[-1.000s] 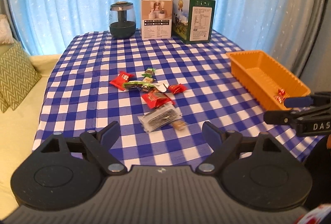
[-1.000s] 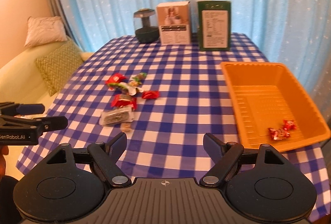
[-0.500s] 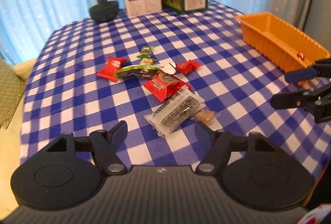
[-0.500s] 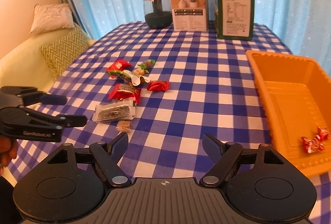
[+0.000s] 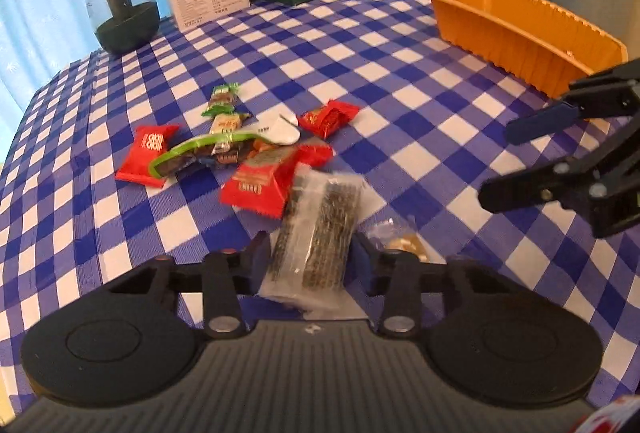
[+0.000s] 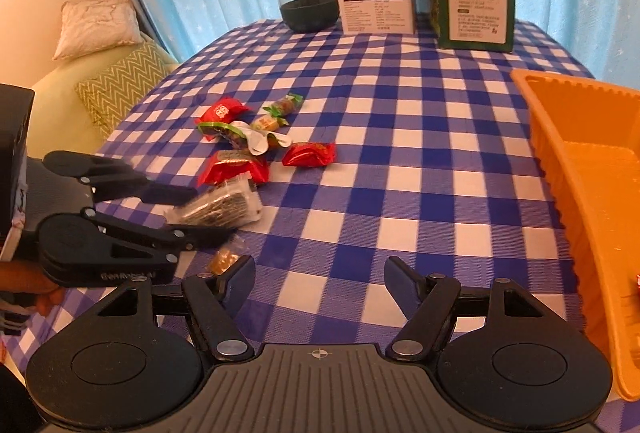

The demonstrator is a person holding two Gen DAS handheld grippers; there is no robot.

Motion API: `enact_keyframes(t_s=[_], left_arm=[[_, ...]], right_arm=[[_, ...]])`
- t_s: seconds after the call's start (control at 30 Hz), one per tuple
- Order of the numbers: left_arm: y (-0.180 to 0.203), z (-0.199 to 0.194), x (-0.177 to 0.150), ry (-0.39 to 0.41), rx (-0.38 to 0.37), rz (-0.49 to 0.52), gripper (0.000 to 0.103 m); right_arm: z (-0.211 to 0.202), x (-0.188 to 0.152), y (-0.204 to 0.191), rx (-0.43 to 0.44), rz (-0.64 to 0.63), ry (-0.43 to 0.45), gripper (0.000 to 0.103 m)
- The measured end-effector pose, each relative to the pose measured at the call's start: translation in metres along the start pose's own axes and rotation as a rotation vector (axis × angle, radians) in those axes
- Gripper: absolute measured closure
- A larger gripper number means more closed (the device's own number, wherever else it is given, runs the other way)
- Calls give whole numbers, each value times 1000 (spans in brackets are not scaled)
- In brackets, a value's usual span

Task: Organize snacks
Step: 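Grasp the seaweed packet with the left gripper while the right grasps the cake packet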

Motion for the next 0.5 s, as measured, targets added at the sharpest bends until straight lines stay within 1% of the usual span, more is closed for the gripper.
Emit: enact_keyframes(t_s=[0.07, 0.17, 0.23, 0.27, 0.3, 0.43, 0.5], left_arm=[[0, -5, -2, -19, 18, -36, 67], [-4, -17, -8, -47, 82, -111, 68], [-8, -25, -13, -56, 122, -148, 68], [-10, -28, -15, -57, 140, -165, 69], [-12, -32, -18, -54, 154, -182, 69], [-21, -42, -28, -35, 166, -236, 68], [-22, -46, -31, -21, 159, -239, 68]], right_arm=[[3, 2, -3, 11, 12, 5, 33], [7, 3, -11, 35, 4, 16, 44], [10, 1, -21, 61, -16, 13, 51], [12, -1, -26, 76, -26, 9, 56], [15, -3, -31, 87, -34, 5, 58], [27, -12, -48, 111, -53, -9, 66], [33, -14, -53, 98, -56, -12, 68]])
Point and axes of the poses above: each gripper's, at about its wrist camera, not at the fingertips, and z roughly the way its jaws point, y to its right, x to its top, the point moved 3 cm from there along z, roughly the way its jaws point, and after that the axes turned 12 degrees about y, right-handed, at the moved point
